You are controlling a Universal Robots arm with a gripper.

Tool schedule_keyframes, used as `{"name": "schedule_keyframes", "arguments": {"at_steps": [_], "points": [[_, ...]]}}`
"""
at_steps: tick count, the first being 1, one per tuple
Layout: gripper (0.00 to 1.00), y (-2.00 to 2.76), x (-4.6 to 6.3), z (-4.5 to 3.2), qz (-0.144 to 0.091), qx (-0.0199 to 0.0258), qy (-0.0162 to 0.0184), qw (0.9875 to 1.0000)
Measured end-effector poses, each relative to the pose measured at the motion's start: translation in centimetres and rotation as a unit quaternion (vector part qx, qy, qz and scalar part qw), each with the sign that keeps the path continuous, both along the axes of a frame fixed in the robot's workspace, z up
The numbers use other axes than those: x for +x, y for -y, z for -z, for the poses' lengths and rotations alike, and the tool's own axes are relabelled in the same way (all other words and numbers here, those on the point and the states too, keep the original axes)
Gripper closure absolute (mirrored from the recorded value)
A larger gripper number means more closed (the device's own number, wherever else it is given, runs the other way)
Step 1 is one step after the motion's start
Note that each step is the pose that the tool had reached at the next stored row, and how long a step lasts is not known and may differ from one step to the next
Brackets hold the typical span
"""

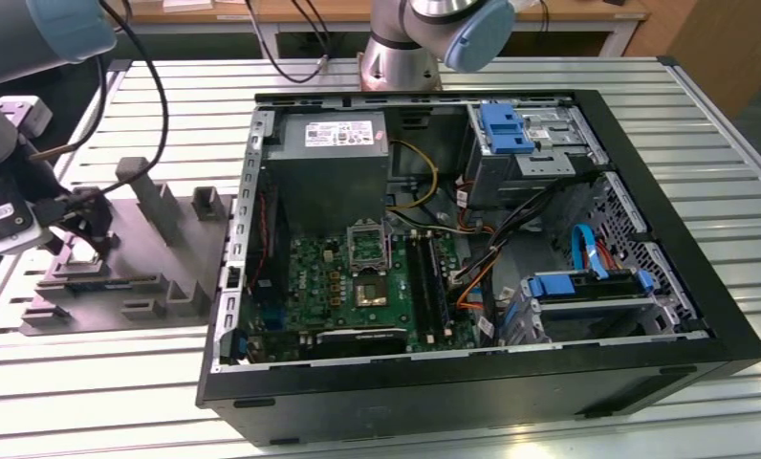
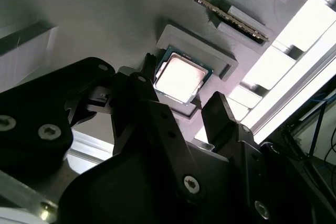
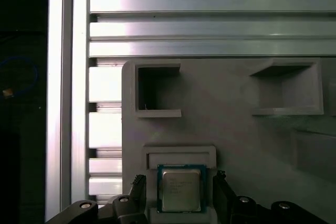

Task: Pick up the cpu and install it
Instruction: 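Pick up the cpu and move it towards the insertion slot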

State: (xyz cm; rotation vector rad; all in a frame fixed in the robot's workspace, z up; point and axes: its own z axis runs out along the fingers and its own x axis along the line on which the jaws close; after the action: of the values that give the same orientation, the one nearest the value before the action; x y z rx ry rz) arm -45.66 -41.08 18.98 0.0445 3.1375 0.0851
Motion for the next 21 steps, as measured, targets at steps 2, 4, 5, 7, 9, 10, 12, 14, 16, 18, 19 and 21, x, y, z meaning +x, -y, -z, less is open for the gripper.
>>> {"name": "schedule_keyframes", "arguments": {"at_steps": [2, 4, 5, 7, 9, 10, 12, 14, 16, 18, 19, 21], "points": [[0.38, 0.0, 0.0, 0.18, 0.0, 0.0, 0.0001, 1.0], [0.38, 0.0, 0.0, 0.29, 0.0, -0.0001, 0.0, 1.0], [0.38, 0.0, 0.0, 0.33, 0.0, -0.0003, -0.0001, 1.0], [0.38, 0.0, 0.01, 0.39, 0.0, -0.0005, 0.0, 1.0], [0.38, 0.0, 0.01, 0.51, 0.0, -0.0005, 0.0001, 1.0], [0.38, 0.0, 0.01, 0.54, 0.0, -0.0005, 0.0, 1.0], [0.38, 0.02, 0.01, 0.56, 0.0, -0.0005, 0.0, 1.0], [0.38, 0.09, 0.01, 0.57, 0.0, -0.0006, 0.0, 1.0], [0.38, 0.11, 0.01, 0.56, 0.0, -0.0005, 0.0001, 1.0], [0.38, 0.12, 0.01, 0.54, 0.0, -0.0005, 0.0001, 1.0], [0.38, 0.13, 0.01, 0.53, 0.0, -0.0006, 0.0001, 1.0], [0.38, 0.15, 0.01, 0.53, 0.0, -0.0017, 0.0001, 1.0]]}}
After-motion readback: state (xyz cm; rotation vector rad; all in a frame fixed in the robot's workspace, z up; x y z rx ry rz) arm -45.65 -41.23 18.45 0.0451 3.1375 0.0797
